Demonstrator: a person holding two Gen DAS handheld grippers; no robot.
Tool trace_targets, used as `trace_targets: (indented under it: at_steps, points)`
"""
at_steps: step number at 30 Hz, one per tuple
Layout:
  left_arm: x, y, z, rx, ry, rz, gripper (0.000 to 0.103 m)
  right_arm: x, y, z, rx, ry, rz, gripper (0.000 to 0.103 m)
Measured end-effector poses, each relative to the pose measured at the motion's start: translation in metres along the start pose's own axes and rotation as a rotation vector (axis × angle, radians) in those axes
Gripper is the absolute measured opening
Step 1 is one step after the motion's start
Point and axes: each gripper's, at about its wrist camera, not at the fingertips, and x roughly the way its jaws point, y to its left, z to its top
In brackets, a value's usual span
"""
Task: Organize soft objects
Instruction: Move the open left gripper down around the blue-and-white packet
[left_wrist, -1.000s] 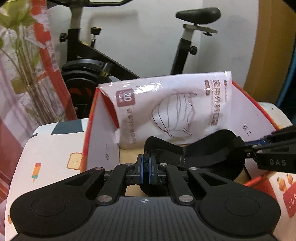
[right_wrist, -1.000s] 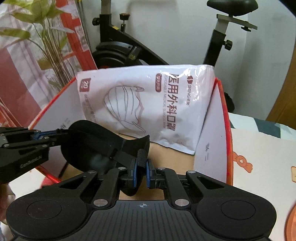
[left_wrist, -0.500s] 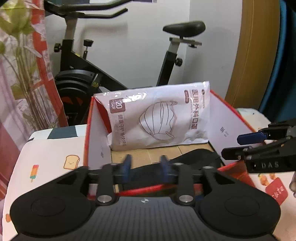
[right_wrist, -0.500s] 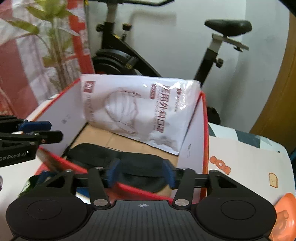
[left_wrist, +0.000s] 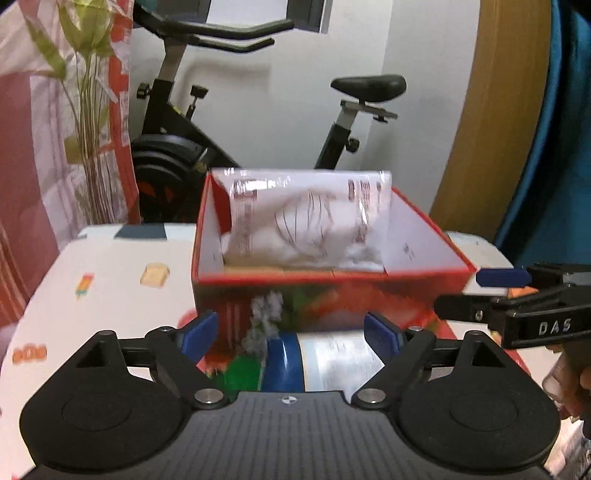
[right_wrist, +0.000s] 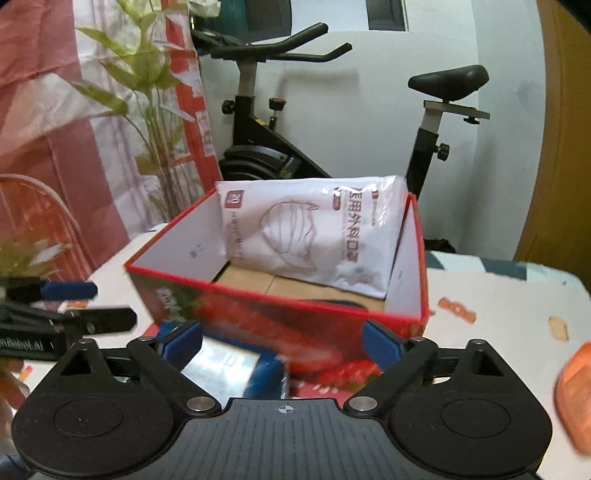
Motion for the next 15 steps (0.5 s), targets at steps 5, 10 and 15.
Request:
trace_targets:
  at_steps: [5,10,15]
  points:
    - [-0.012,-0.006,-0.025,-0.028,0.016,0.009,0.101,-0.012,0.007,-0.028,0.013,-0.020,0.001,0.102]
    - [-0.022,-0.014,-0.041,-0.018,0.008,0.036,0.103,-0.018,0.020,-0.055,-0.043,-0.027,-0.009,0.102]
    - [-0.018,-0.009,-0.056,-0.081,0.046,0.050,0.103,-0.017,0.025,-0.073,-0.072,-0.041,0.008,0.103]
